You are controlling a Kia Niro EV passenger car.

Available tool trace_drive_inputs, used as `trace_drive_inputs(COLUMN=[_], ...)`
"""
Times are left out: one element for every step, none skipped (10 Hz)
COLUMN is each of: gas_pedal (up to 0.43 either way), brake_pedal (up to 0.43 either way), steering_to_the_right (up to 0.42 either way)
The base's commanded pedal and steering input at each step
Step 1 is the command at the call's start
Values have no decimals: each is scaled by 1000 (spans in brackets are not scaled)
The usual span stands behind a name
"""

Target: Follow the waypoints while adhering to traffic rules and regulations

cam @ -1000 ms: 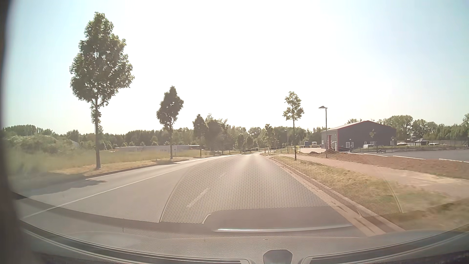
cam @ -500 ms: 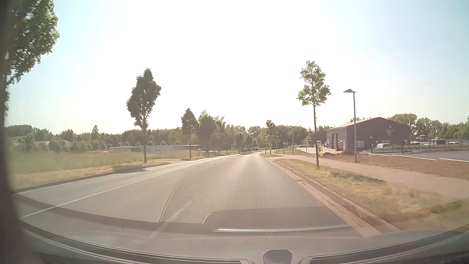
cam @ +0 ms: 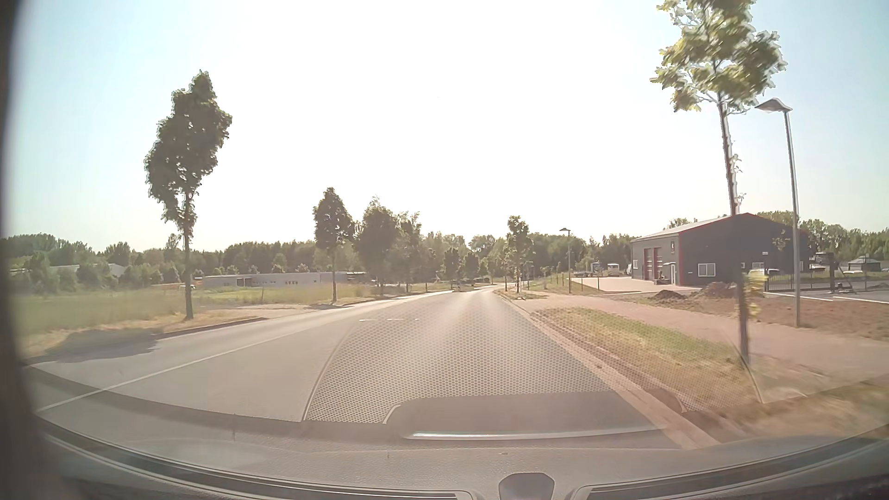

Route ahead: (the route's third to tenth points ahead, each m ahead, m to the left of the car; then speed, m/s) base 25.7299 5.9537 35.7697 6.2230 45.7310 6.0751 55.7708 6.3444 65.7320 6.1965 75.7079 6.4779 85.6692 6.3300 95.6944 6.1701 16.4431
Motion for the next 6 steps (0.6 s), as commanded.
trace_drive_inputs(gas_pedal=[130,130,130,130,130,130], brake_pedal=[6,6,6,6,6,6], steering_to_the_right=[0,-1,-1,-1,-1,-1])
